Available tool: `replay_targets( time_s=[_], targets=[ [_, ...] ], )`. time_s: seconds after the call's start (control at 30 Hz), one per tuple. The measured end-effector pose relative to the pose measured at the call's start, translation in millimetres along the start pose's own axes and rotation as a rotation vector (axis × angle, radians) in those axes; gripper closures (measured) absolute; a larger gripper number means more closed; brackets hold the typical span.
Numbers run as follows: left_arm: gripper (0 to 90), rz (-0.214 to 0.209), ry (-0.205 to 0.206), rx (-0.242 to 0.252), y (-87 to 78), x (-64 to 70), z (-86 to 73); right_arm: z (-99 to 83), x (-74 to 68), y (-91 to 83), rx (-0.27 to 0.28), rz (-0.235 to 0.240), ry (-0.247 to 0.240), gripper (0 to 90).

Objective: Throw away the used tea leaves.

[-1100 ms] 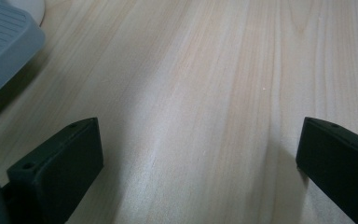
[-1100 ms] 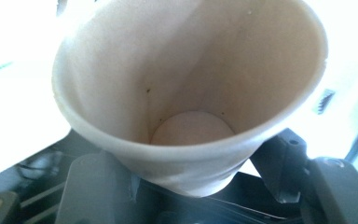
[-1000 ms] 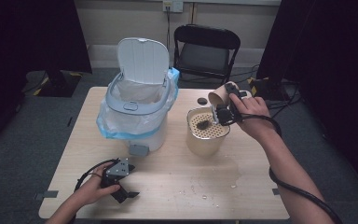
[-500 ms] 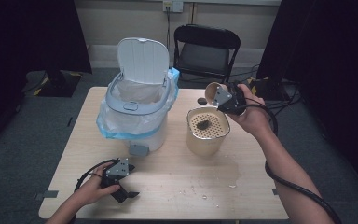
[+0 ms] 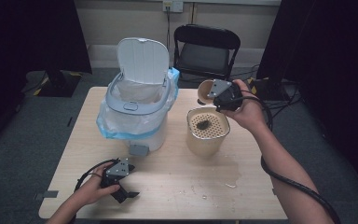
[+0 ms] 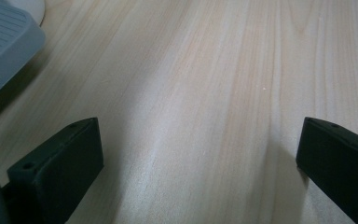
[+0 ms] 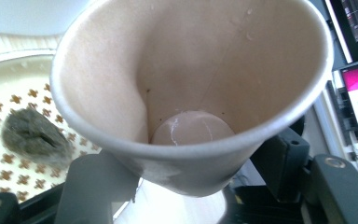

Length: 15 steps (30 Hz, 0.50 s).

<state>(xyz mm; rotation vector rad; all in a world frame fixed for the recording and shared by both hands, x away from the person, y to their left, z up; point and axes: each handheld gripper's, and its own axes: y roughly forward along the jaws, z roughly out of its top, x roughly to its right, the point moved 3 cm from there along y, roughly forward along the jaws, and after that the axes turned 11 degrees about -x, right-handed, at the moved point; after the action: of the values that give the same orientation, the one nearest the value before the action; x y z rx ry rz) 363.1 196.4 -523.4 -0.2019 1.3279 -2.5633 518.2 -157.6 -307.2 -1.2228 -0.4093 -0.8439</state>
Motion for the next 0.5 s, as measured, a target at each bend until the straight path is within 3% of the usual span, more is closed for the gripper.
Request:
replay_targets(
  time_s=[0.1,0.27,0.5],
  targets=[
    [0.0,-0.001,0.0,-0.001,0.0,-0.1,0.0,0.8,4.3,-2.2,0.035,0.046,0.058,39.9],
    [0.0,0.0,0.0,0.0,0.0,-0.1,0.0,6.1,12.6,-6.9,0.045,0.11,0.122,39.8],
    [0.0,0.0,0.0,-0.001,0.0,0.0,-0.1,21.1,20.8,-12.0,0.08,0.163,0.179,39.7]
  ],
)
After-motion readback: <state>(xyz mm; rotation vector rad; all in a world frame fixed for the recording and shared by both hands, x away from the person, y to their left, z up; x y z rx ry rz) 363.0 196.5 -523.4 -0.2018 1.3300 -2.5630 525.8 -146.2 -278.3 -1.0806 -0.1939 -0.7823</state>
